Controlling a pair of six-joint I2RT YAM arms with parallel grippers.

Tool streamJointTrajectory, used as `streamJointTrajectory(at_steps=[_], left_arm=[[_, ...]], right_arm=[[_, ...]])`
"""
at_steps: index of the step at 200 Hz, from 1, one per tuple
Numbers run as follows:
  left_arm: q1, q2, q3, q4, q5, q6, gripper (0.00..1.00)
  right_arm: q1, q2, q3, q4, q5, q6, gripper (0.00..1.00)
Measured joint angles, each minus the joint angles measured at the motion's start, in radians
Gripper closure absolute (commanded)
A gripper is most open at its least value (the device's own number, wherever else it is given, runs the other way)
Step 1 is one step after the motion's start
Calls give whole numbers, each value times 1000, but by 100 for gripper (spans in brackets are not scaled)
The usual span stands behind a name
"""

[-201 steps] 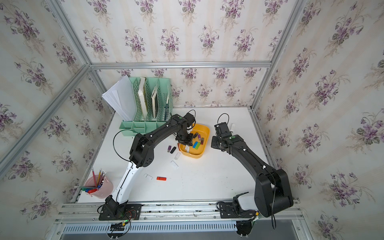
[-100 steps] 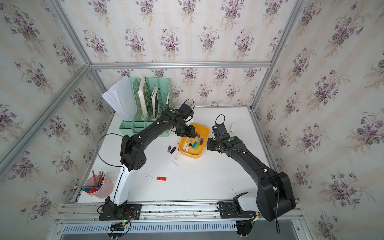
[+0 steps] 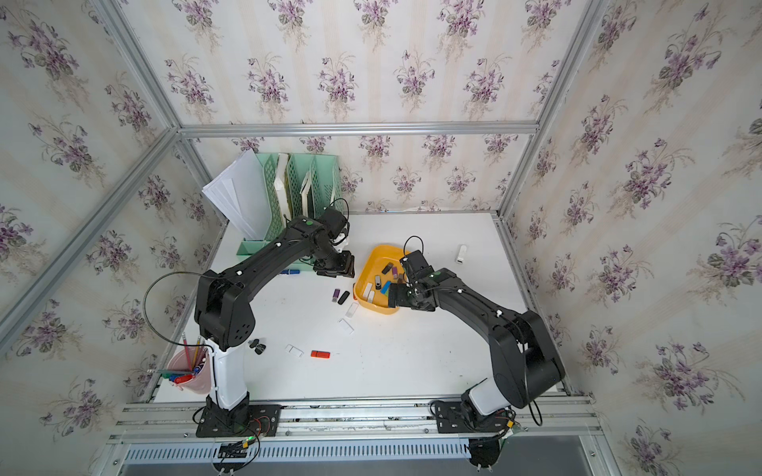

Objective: Put the usb flash drive into the storage box
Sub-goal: Adjust the storage box at the center of the board.

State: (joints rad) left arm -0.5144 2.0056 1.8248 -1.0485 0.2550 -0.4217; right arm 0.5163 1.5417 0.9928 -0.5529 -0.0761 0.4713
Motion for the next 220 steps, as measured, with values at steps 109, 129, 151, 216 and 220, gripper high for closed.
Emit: streamJointTrajectory(at_steps=[109,129,151,216,220], left_arm=[[20,-28,-89,48,3,3,35],[24,-38,-110,50,3,3,35],[29,-44,-126,54,6,3,35],[32,-24,-113,73,11,8,32],[32,-18,-109,74,11,10,32]], right_arm=[[-64,171,150,-172,269,-56,0],[-123,190,157,-188,304,-84,0],[-182,219,186,-208,339,-113,0],[-291,243,335,-226,389,-184,0],[-288,232,340,-226,374,-185,0]])
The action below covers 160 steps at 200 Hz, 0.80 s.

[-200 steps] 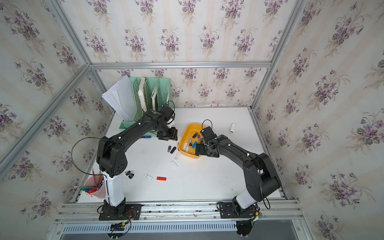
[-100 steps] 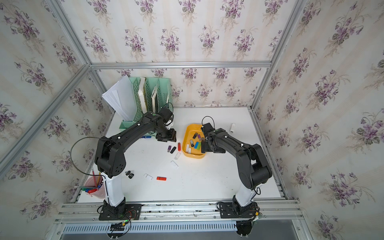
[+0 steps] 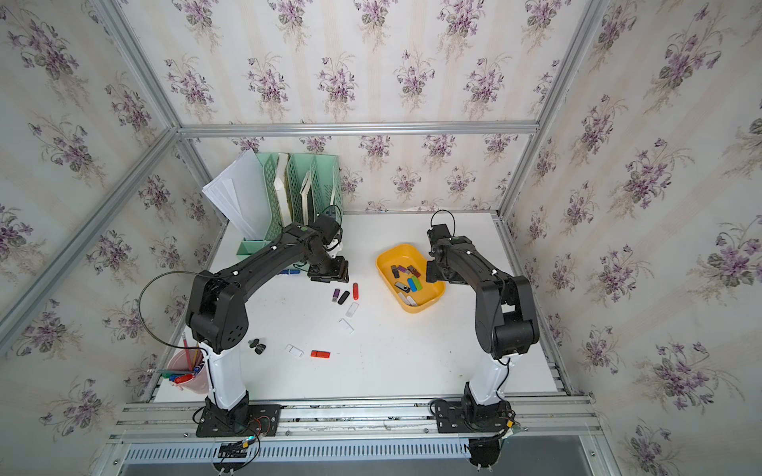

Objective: Put the usb flash drive into the storage box
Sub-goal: Adjust the storage box at the center of the board.

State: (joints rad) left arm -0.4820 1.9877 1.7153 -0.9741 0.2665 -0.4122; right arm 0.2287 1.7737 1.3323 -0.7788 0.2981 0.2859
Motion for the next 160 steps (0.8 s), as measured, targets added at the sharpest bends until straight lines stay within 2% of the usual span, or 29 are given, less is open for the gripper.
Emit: streamJointTrajectory(at_steps=[17,62,74,89,160], left_arm=[[2,13,7,2,3,2,31],[10,6,-23,7,5,2,31],[11,1,-33,7,6,2,31],[15,-7,-42,10,6,2,31],[33,-27,-77,12,10,11,32]], right_arm=[[24,-35,31,-1,-53,-6,7],[82,-66,57,59,-291,6,53],[93,-55,58,84,-333,11,68],[109,-25,60,114,-377,27,100],[145,180,69,309,-534,52,100]])
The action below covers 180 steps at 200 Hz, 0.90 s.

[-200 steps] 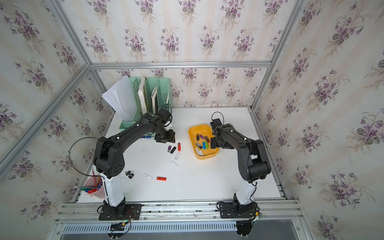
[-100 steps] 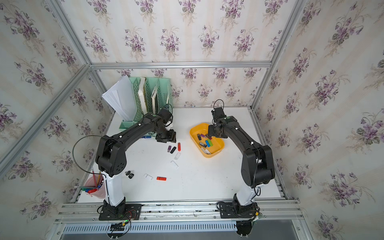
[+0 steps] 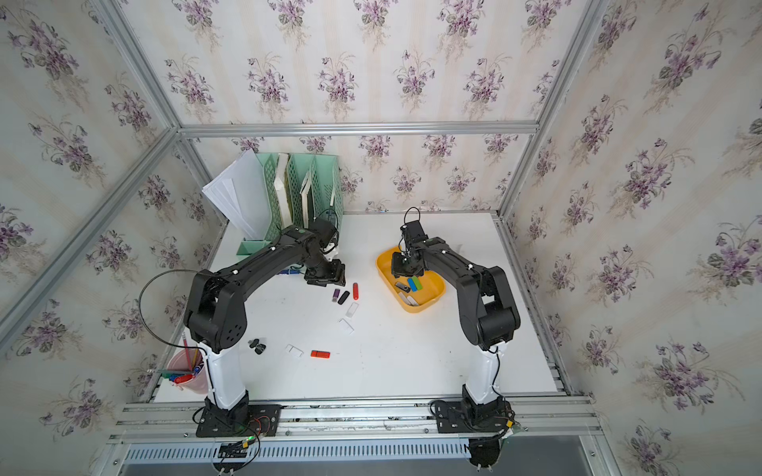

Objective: Put the usb flash drive into the storage box
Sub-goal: Adjust the storage box at the center of the board, then adjust the USB flash at the storage box.

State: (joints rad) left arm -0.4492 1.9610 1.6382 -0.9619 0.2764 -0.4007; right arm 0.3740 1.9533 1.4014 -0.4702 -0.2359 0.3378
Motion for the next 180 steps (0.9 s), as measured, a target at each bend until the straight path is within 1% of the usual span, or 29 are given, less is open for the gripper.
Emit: streamJointTrajectory(at_steps=[28,66,107,134,154,180], left_arm=[[16,-8,-20,0,0,2,32],[23,-21,-38,1,0,3,32],[25,-21,-45,5,0,5,32],[25,-22,-51,9,0,6,32],[25,-26,-55,11,0,6,32],[25,-29,-57,15,1,5,32]], right_arm=[[17,64,46,29,-66,-3,100],[30,97,75,0,-147,-48,100],[31,68,18,-79,-242,-148,100],[37,21,-57,-137,-304,-217,100],[40,-31,-112,-167,-305,-236,100],[39,-111,-166,-148,-245,-216,100]])
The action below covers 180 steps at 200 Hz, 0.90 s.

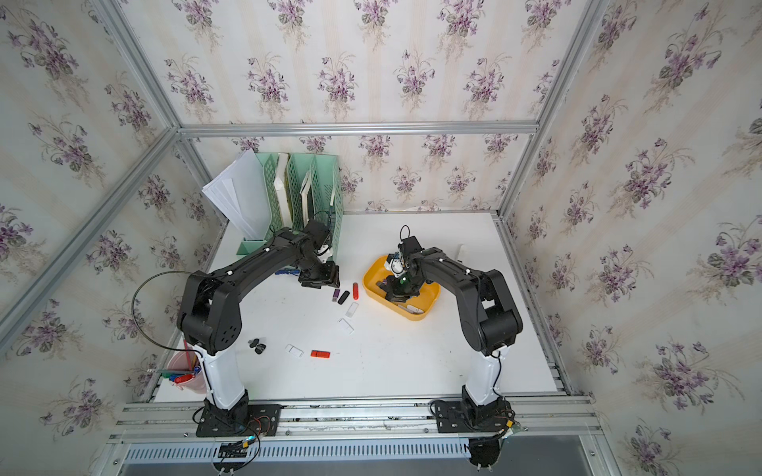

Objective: Put the usb flash drive into the storage box
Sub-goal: Adjust the USB flash at the storage box.

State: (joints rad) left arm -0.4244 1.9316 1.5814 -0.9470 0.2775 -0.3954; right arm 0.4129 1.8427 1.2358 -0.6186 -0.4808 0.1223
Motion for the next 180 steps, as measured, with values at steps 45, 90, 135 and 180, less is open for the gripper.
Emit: streamJointTrajectory(at_steps=[45,90,135,180], left_arm=[[0,0,-5,0,3,0,33],[0,1,-7,0,3,0,33],[6,10,-7,0,3,1,33],[15,13,-14,0,3,3,33]], right_arm=[[19,9,16,53,62,50,100],[39,120,111,74,73,55,100],[41,189,170,66,98,49,100],[43,211,185,60,161,50,100]])
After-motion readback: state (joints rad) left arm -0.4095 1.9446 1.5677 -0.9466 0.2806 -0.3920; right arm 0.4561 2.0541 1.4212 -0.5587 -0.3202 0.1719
